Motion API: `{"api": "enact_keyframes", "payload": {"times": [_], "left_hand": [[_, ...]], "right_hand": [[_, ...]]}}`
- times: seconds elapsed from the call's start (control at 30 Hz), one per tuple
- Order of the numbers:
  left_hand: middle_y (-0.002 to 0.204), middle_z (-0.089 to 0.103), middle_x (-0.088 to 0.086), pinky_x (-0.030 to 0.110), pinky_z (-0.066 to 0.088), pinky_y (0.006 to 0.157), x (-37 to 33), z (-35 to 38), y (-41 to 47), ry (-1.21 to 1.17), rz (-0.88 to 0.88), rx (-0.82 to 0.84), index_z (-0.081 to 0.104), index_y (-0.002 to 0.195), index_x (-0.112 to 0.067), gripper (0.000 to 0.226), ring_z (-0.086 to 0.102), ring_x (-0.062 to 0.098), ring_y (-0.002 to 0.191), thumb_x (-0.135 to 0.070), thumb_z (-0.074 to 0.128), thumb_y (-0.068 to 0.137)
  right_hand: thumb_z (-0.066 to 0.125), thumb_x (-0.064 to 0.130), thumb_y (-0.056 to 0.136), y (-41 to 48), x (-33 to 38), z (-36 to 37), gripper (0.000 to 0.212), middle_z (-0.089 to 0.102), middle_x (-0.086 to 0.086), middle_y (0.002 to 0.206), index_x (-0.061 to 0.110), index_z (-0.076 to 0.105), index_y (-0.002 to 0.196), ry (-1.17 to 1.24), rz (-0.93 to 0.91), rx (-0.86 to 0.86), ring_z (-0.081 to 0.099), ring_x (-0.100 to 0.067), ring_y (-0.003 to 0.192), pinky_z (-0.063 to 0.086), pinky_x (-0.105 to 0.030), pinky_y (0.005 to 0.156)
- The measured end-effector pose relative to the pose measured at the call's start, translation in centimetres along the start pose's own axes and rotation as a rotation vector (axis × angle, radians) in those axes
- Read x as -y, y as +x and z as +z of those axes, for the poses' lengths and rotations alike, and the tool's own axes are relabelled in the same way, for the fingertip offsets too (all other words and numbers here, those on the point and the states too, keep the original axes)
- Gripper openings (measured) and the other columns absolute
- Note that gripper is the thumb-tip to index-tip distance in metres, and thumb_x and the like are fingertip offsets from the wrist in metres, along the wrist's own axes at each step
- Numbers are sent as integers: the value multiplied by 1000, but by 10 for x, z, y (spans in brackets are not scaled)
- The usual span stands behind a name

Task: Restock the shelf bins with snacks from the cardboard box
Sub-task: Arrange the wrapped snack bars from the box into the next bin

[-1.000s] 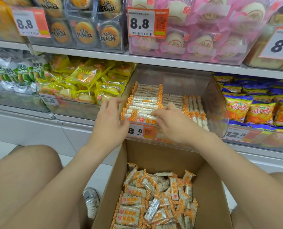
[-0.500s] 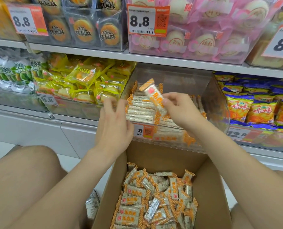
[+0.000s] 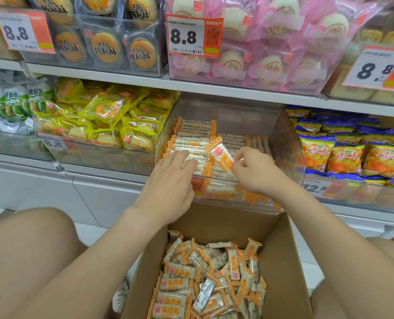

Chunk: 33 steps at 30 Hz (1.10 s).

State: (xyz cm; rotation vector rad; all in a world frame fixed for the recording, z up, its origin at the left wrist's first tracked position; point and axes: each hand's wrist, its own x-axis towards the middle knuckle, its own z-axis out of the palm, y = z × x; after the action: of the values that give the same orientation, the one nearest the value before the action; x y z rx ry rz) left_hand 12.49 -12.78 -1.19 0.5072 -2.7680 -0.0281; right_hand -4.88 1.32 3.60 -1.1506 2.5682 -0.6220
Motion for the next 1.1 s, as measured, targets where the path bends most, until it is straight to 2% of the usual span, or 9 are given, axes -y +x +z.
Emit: {"api": "enact_keyframes", "payload": {"times": [0.1, 0.2, 0.37, 0.47, 0.6, 0.7, 0.83, 0.97, 1.1], "left_hand": [[173, 15, 8, 47, 17, 129, 1, 3, 1, 37, 17, 163, 19, 164, -23, 67, 15, 33, 159, -24, 48, 104], [175, 9, 7, 48, 13, 130, -2, 3, 2, 111, -31, 225, 8, 166, -27, 69, 9, 33, 161, -33, 43, 107], [175, 0, 13, 57, 6, 130, -17, 1, 7, 56, -111, 265, 23, 159, -16, 71, -4, 38, 161, -57, 37, 104], [176, -3, 8, 56, 6, 130, -21, -6, 21, -73, -73, 204, 23, 160, -14, 72, -7, 28, 162, -57, 34, 103], [176, -8, -5, 60, 0, 128, -19, -13, 58, -113, 89, 315, 29, 162, -31, 63, -15, 21, 161, -61, 23, 107], [175, -13, -9, 60, -4, 128, -15, -3, 86, -72, 89, 409, 34, 161, -37, 65, -19, 24, 160, -67, 17, 105], [176, -5, -10, 65, 7, 126, -5, 5, 117, -35, -3, 479, 39, 159, -37, 71, -4, 30, 162, -72, 14, 102], [170, 28, 5, 59, 33, 119, 1, 5, 130, -44, -45, 513, 50, 152, -31, 61, 31, 38, 151, -61, 21, 107], [168, 17, 1, 68, 15, 123, -4, 12, 133, -78, -79, 482, 50, 146, -36, 51, 15, 43, 154, -60, 30, 106]], "right_hand": [[47, 27, 106, 0, -6, -6, 19, 67, 1, 72, 18, 54, 121, -89, -27, 149, 61, -18, 62, 53, -33, 60], [50, 33, 106, 1, -13, -13, 17, 73, -6, 102, 23, 52, 120, -92, 11, 180, 70, -24, 83, 58, -41, 74], [46, 26, 108, 4, -18, -12, 18, 70, -7, 98, 21, 52, 125, 0, 37, -15, 70, -26, 78, 56, -39, 63], [43, 16, 107, 15, -31, -11, 19, 67, -17, 102, 8, 52, 121, -142, 34, -201, 63, -34, 85, 53, -43, 70], [55, 29, 107, 39, -32, -11, 28, 63, -23, 115, 5, 55, 122, -167, 67, -191, 60, -46, 104, 50, -45, 81], [62, 33, 104, 61, -31, -11, 29, 64, -21, 110, 8, 60, 118, -183, 52, -264, 62, -45, 100, 55, -48, 82], [59, 5, 97, 91, -35, -11, 8, 54, -12, 92, 8, 55, 103, -309, 57, -280, 60, -43, 88, 47, -43, 68], [63, 1, 89, 125, -34, -6, 34, 59, -18, 110, 5, 52, 121, -378, 55, -215, 62, -42, 109, 51, -43, 79], [60, -7, 90, 153, -34, 3, 50, 60, -18, 130, 11, 57, 137, -311, 150, -257, 61, -42, 120, 55, -45, 94]]}}
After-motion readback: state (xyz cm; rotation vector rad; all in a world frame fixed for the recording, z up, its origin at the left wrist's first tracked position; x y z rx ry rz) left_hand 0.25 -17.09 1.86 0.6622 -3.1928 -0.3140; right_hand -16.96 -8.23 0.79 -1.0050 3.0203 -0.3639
